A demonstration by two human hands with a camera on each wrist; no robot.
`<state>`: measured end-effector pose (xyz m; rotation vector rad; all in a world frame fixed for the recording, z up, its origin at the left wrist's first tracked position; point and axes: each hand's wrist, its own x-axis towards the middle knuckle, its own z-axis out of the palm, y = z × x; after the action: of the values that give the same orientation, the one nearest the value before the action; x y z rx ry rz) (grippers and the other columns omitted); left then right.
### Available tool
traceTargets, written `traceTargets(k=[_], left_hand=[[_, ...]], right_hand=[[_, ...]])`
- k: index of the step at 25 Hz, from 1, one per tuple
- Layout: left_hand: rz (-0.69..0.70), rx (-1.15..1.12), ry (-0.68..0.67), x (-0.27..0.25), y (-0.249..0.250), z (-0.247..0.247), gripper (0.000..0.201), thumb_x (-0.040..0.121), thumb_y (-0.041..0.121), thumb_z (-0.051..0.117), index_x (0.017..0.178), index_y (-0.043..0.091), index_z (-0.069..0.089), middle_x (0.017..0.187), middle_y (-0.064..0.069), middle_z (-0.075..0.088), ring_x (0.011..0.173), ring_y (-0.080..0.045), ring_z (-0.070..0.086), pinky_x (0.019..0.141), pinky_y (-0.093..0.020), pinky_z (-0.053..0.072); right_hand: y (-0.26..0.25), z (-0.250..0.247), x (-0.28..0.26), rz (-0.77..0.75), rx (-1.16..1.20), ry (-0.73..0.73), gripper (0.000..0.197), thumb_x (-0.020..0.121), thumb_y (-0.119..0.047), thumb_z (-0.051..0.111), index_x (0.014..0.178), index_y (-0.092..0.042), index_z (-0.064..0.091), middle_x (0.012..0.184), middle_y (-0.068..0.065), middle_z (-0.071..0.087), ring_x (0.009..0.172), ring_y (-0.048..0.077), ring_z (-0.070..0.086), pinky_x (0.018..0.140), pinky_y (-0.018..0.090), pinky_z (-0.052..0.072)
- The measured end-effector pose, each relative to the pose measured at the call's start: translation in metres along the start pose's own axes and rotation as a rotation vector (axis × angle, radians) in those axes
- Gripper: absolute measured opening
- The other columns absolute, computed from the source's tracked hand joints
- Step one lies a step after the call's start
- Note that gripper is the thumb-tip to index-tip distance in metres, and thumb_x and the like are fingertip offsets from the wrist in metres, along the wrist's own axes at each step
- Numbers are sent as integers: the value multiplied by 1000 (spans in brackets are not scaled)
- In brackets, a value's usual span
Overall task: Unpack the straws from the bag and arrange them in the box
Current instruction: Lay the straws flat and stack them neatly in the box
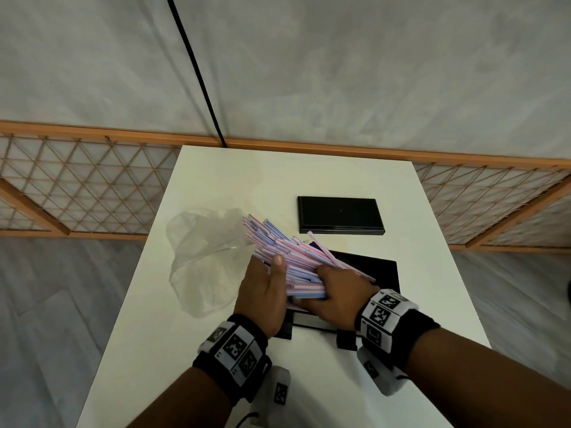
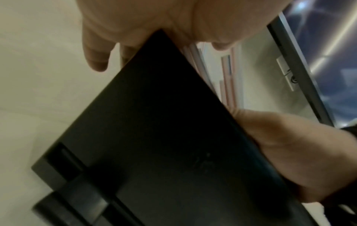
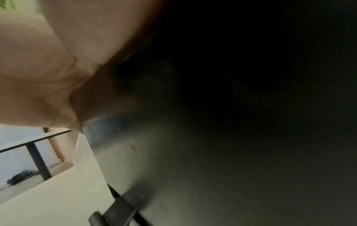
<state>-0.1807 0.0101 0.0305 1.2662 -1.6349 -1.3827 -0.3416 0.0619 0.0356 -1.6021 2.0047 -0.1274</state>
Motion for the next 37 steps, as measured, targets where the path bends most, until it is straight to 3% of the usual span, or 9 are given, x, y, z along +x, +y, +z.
traceTargets(k=[2,5,7,12,18,24,28,33,37], left_hand=[[-19,10,7,1,5,-3,38,97,60,25,106,36,53,106,17,60,97,11,57,79,0,37],[-57,43,35,2,8,-6,53,94,57,25,115,17,53,108,4,62,95,-8,57,68,-1,37],[-88,-2,58,1,6,-6,46,98,53,29,119,19,51,104,10,62,93,-6,59,66,-1,39],[-153,-88,-2,2,-5,-4,48,90,62,40,121,26,48,109,12,64,98,1,61,79,-16,45],[-121,55,-43,1,1,-1,28,100,47,36,115,27,49,103,16,59,92,5,56,73,-4,39],[-20,95,-14,2,-8,-1,58,91,70,26,123,29,51,116,11,63,105,-2,59,90,-21,45],[44,310,-1,7,-18,4,70,87,81,17,122,31,51,114,9,63,106,-13,62,93,-42,52],[-103,273,6,11,-6,2,63,81,77,30,108,24,48,105,5,60,94,-14,59,82,-31,46],[-157,176,-25,8,-1,2,48,93,61,37,118,22,47,108,8,57,94,-9,54,83,-22,38]], right_hand=[[-6,-3,3,-32,-51,88,74,64,-86,42,115,-34,57,109,-9,67,102,17,65,88,35,53],[-9,-14,3,-18,-135,111,83,61,-89,44,123,-34,51,115,-7,62,105,19,60,92,39,51],[-5,-22,-7,-13,-163,68,84,64,-83,51,127,-27,48,118,-3,57,109,21,56,94,38,48],[23,-31,-50,-8,-72,111,71,64,-77,48,115,-27,56,104,-9,54,98,14,55,83,27,45],[27,2,-38,-2,-171,-7,99,63,-98,26,139,-36,41,136,-7,49,124,22,48,106,41,40],[22,5,-36,59,-141,-55,112,56,-102,11,145,-36,30,141,-6,48,129,19,47,108,39,39],[13,0,-24,43,-193,-50,112,50,-104,18,134,-34,43,130,-7,57,118,16,55,101,36,45],[10,-9,-19,34,-80,-126,91,54,-95,51,124,-36,52,117,-14,59,110,9,58,94,28,48],[7,-10,-14,63,-245,-124,91,48,-96,52,118,-36,55,118,-9,59,114,17,57,100,38,46]])
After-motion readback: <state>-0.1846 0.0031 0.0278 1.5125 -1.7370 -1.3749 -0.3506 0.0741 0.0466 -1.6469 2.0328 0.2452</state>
